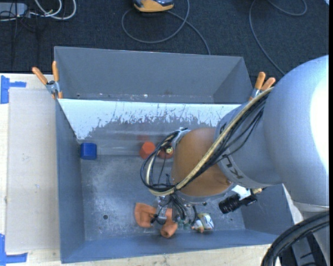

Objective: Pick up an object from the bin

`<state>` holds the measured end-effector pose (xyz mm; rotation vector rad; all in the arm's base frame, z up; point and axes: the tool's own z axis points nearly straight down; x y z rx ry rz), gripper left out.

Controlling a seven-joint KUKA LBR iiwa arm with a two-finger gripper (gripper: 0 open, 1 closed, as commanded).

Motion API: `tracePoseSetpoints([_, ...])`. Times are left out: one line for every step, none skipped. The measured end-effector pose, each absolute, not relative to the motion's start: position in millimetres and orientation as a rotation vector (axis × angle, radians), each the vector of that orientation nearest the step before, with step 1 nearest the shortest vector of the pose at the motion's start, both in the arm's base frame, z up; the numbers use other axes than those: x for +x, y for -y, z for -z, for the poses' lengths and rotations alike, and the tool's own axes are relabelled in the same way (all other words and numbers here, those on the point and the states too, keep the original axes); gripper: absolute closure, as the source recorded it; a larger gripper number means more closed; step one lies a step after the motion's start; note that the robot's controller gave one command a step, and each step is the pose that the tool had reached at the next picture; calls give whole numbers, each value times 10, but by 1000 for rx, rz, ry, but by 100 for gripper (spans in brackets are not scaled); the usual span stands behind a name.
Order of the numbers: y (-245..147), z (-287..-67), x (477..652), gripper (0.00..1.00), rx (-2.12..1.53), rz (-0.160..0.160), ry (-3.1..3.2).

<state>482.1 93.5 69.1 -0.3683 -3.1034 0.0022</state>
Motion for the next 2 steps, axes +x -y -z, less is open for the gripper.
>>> tracePoseSetpoints([-940, -1255, 4844, 100, -395, -6, 3094])
tracePoseSetpoints([-839, -1313, 4869, 100, -425, 1, 3105])
